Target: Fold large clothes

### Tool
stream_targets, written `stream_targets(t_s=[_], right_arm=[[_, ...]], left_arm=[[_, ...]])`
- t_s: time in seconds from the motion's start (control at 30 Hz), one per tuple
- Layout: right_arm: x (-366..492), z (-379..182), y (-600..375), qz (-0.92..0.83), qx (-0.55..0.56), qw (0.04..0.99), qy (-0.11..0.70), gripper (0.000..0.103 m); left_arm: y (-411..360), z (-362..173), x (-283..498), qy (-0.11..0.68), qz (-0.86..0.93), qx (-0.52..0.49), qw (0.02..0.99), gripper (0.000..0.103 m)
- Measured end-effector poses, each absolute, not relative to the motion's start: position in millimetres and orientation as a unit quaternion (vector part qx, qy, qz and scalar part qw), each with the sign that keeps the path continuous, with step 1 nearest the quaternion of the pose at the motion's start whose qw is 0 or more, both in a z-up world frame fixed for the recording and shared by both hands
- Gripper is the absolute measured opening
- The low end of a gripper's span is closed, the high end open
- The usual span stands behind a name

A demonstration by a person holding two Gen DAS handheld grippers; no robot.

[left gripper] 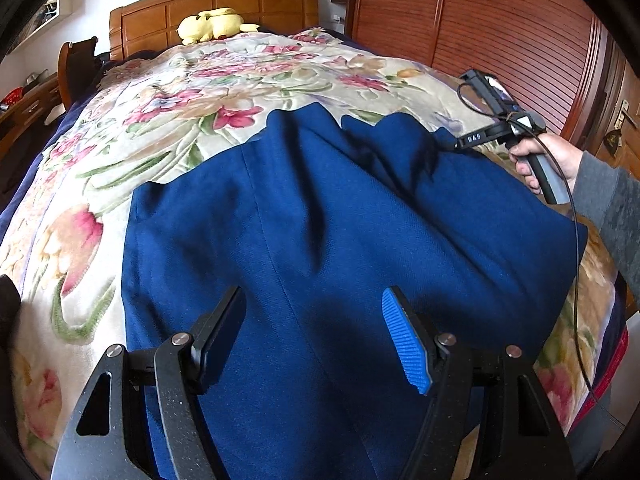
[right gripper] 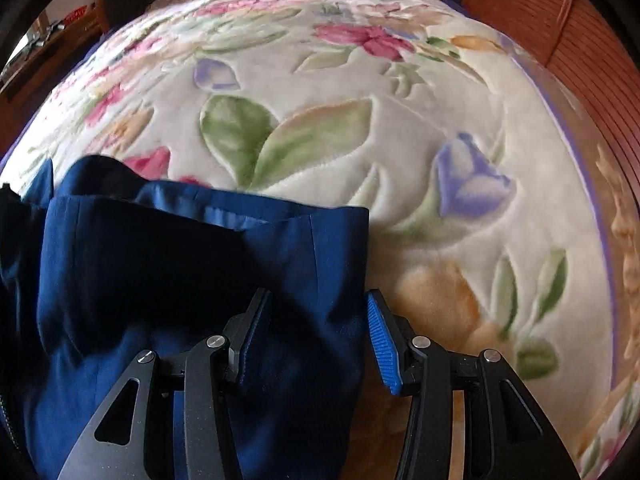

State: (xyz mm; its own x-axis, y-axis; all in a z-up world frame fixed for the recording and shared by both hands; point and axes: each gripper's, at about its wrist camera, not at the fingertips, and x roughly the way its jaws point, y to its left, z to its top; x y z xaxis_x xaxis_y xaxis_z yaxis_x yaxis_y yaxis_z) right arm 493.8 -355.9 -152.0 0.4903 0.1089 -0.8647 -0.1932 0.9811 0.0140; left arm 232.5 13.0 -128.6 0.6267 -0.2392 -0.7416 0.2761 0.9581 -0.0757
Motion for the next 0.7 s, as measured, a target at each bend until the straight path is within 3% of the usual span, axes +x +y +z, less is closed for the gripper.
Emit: stream_targets(t_s=[0.03,0.1,0.2,0.3,0.37,0.53,0.7], right_arm=[[494,-150,-355,0.094,-0.044,0.862,0.496,0.024],[491,-144,-353,0.096,-0.062,0.867,0.485,0.005],[482,-121,-364,0.05,-0.08,0.896,0.434,0.003],[486,-118,-385,0.014,-0.051,0.892,0.448,0.003],[482,-117,-389,0.011,-0.05,0.892,0.449,0.004],[453,-103,-382,0.025,-0.058,0.892,0.447,0.041],[387,-76,-366,0.067,-0.064,0.904,0.417,0.044]], left_arm=[[13,-129,232,0.409,-0.144,0.023,0.901,0.071],[12,-130,232,0.411,-0.143,0.024,0.9,0.071],[12,-131,232,0.412,-0.144,0.025,0.899,0.071],[12,-129,232,0.408,-0.143,0.023,0.901,0.071],[13,-127,231,0.405,-0.142,0.023,0.903,0.071],[13,-120,225,0.394,-0.146,0.018,0.907,0.071],[11,-113,216,0.382,-0.149,0.011,0.912,0.071]])
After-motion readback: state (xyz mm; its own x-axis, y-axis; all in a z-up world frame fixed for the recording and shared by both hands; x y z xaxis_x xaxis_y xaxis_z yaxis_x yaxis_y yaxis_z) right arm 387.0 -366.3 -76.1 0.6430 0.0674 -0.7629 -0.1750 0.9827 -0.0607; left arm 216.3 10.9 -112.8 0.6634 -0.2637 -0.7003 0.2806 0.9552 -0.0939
